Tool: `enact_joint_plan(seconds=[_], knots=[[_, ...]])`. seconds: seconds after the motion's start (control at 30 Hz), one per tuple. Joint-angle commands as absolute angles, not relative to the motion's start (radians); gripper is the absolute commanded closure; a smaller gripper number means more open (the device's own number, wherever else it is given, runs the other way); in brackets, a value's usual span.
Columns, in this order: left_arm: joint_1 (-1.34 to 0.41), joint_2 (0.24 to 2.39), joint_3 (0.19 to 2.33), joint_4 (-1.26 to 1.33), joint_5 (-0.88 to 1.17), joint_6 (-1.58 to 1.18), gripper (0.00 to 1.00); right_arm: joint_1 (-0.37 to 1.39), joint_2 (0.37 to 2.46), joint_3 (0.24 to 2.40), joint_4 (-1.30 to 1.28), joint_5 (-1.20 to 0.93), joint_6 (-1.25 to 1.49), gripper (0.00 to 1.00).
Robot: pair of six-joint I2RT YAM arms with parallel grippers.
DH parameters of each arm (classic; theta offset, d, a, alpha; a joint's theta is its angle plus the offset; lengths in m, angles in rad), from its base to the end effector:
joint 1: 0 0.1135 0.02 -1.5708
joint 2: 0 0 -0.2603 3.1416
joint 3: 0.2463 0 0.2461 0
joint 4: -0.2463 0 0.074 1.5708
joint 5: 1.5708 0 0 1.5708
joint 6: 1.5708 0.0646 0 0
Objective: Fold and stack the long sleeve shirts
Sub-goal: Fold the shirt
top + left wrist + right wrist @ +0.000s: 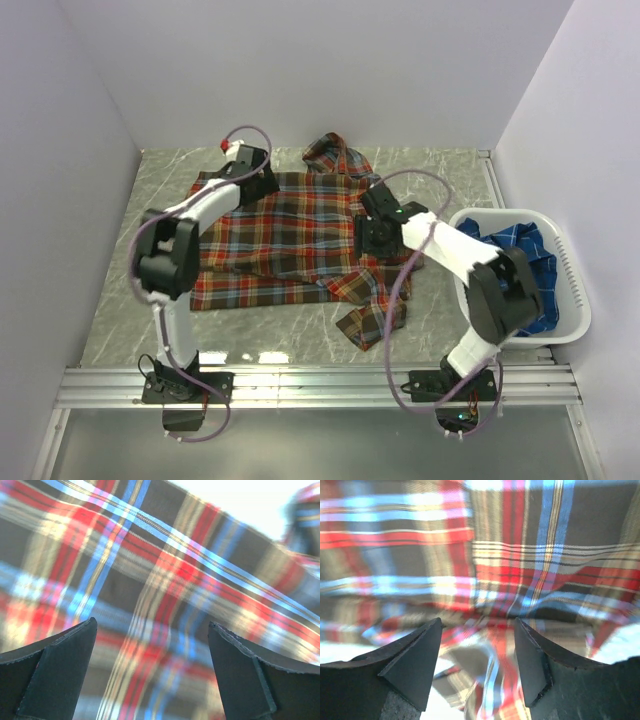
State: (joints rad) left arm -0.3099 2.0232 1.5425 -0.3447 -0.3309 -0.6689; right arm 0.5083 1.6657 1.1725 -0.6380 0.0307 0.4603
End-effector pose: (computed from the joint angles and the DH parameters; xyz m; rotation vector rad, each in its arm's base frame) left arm 0.4490 -0.1218 0.1912 -0.5670 2.2710 -0.0851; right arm 0.3000 0.1648 0.1871 -0.0561 2.7273 0.2467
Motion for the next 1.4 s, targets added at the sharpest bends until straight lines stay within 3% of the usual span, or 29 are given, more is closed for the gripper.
enact_joint_plan(seconds=[0.0, 0.23, 0.5, 0.87, 0.93, 1.03, 1.07, 1.17, 1.37], knots=[[-0.325, 1.765, 1.473, -0.359, -0.307, -0.683, 0.01, 0.548, 1.504, 1.209, -0.701, 0.103, 0.431, 0.33], [-0.339, 1.442, 1.284, -0.431, -0.356, -0.615, 0.01, 0.641, 1.326, 0.974, -0.781, 0.089, 0.534, 0.35], [-0.339, 1.094, 1.019, -0.405, -0.552, -0.526, 0.01, 0.719, 1.12, 0.799, -0.848, 0.045, 0.623, 0.36], [-0.337, 0.956, 0.856, -0.363, -0.606, -0.517, 0.01, 0.723, 1.187, 0.677, -0.703, -0.104, 0.672, 0.4], [-0.337, 0.971, 0.864, -0.368, -0.609, -0.511, 0.01, 0.726, 1.219, 0.678, -0.693, -0.104, 0.675, 0.48], [-0.336, 0.988, 0.867, -0.376, -0.606, -0.514, 0.01, 0.726, 1.226, 0.713, -0.715, -0.069, 0.666, 0.71], [-0.336, 0.988, 0.867, -0.374, -0.6, -0.514, 0.01, 0.726, 1.221, 0.728, -0.739, -0.054, 0.663, 0.86], [-0.331, 0.988, 0.867, -0.37, -0.594, -0.512, 0.01, 0.726, 1.226, 0.809, -0.807, -0.006, 0.643, 1.0], [-0.322, 0.994, 0.865, -0.367, -0.572, -0.508, 0.01, 0.69, 1.308, 1.092, -0.981, 0.115, 0.575, 1.0]])
